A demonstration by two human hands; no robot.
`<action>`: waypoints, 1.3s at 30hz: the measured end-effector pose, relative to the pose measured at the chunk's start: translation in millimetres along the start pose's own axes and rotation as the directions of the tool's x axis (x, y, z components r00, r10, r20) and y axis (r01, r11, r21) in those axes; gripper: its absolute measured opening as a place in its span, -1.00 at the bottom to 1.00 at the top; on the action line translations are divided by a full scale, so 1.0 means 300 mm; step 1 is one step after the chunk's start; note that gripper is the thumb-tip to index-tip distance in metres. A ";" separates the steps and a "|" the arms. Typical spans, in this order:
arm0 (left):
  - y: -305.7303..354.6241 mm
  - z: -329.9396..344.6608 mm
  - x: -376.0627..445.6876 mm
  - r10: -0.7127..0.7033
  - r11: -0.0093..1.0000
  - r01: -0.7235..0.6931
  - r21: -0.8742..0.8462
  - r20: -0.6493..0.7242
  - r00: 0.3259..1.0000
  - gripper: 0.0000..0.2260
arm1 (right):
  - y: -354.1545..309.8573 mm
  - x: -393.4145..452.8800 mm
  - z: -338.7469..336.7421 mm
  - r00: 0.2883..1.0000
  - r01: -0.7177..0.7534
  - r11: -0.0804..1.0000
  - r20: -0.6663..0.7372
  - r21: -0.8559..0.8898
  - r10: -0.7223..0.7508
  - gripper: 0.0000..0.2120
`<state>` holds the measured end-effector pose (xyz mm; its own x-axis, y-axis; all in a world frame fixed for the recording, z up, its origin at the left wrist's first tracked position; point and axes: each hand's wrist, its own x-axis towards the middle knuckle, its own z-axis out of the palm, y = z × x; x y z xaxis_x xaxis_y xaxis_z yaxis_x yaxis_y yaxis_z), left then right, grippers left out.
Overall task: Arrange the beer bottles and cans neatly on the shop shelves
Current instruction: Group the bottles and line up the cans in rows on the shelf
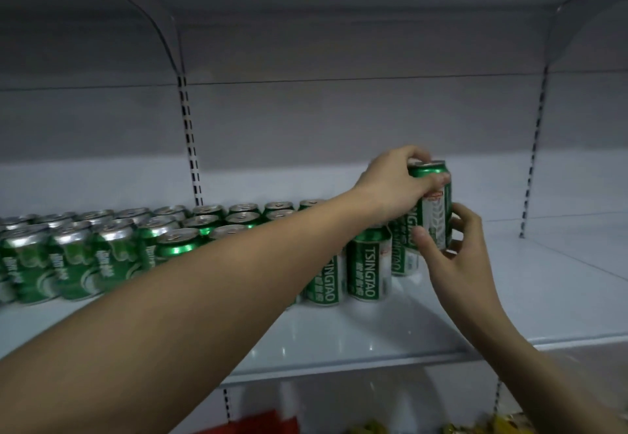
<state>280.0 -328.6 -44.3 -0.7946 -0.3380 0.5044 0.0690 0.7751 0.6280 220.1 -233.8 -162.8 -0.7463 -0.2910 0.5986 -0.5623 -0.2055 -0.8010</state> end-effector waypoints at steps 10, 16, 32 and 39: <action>-0.108 0.093 -0.015 -0.068 0.866 -0.033 0.499 0.183 0.981 -0.51 | 0.092 0.008 -0.027 0.953 -0.201 0.930 0.160 -0.308 0.258 -0.50; -0.144 0.117 -0.027 -0.005 0.765 -0.121 0.633 0.194 0.981 -0.50 | 0.098 0.008 -0.025 0.932 -0.230 0.889 0.173 -0.396 0.318 -0.52; -0.437 -0.482 -0.570 0.060 0.882 0.068 0.466 -0.253 0.965 -0.87 | -0.221 -0.172 0.198 0.954 0.293 0.945 0.101 -0.144 -0.281 -0.84; -0.661 -0.806 -0.877 -0.140 0.705 0.316 0.635 -0.312 0.940 -0.85 | -0.357 -0.420 0.677 0.556 0.602 0.799 0.718 -0.001 -0.418 -0.91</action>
<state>621.2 -522.6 -158.3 -0.5680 -0.5927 0.5711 -0.5855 0.7786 0.2258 446.5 -364.9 -154.5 0.0759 -0.7472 0.6603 -0.8986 -0.3382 -0.2794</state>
